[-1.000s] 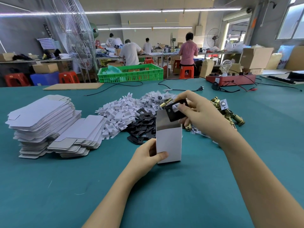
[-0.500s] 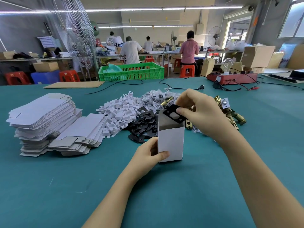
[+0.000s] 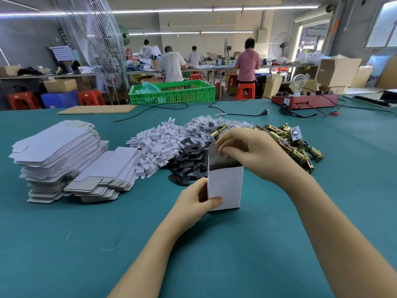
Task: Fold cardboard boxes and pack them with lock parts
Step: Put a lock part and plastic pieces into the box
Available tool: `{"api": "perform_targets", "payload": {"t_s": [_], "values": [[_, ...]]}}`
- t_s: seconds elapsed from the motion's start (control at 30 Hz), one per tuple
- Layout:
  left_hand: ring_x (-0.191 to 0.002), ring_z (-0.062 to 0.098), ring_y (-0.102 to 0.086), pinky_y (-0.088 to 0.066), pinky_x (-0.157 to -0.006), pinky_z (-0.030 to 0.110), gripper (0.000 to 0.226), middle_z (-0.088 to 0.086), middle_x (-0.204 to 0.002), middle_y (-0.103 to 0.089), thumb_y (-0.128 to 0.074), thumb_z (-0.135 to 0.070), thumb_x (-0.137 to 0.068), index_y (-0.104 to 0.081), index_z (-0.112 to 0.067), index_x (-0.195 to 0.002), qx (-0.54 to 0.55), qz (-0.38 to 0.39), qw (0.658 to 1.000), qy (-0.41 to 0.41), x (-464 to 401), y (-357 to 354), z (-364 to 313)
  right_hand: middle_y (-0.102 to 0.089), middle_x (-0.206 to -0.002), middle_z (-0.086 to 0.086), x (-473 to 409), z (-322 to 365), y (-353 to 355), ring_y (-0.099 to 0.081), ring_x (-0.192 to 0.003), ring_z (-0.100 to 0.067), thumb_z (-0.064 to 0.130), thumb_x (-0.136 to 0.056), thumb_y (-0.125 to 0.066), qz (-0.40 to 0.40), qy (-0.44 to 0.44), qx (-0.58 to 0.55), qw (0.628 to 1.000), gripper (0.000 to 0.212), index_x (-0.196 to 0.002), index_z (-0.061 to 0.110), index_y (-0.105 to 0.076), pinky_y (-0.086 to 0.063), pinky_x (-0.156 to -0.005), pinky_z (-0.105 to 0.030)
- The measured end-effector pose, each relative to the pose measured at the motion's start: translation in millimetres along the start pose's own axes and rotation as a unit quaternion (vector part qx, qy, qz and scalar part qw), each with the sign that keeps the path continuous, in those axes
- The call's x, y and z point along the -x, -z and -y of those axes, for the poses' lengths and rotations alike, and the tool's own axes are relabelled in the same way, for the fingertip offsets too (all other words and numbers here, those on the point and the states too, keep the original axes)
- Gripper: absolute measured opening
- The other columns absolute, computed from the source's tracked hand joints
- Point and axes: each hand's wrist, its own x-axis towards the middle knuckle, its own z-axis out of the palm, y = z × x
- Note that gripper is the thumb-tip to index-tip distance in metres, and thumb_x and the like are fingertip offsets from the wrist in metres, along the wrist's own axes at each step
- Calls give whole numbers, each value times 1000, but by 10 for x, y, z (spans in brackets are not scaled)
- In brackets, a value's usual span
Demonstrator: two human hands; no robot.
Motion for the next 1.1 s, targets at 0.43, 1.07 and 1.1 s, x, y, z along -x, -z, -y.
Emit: {"api": "perform_targets", "payload": {"t_s": [0.43, 1.07, 1.1], "values": [[-108, 15, -67, -54, -94, 35, 47, -6, -114, -72, -74, -20, -75, -64, -26, -121, 25, -8, 1000, -17, -38, -30, 0, -70, -77, -5, 43, -490, 212, -65, -70, -15, 6, -90, -57, -210, -201, -113, 950, 15, -84, 17, -66, -52, -67, -27], [-105, 3, -65, -51, -88, 21, 41, -18, -109, -71, -73, -31, -74, -61, -41, -112, 33, -49, 998, 4, -144, 116, 97, -66, -104, -16, -1221, -1463, -283, -58, -93, -33, 11, -94, -46, -52, -186, 196, 961, 22, -115, 6, -52, -48, -76, -39], [-104, 3, -66, -51, -88, 22, 40, -18, -109, -71, -73, -31, -74, -62, -42, -111, 32, -48, 998, 2, -145, 117, 96, -64, -109, -17, -1312, -1502, -360, -57, -97, -33, 11, -94, -47, -28, -173, 204, 963, 23, -116, 6, -53, -45, -76, -37]]}}
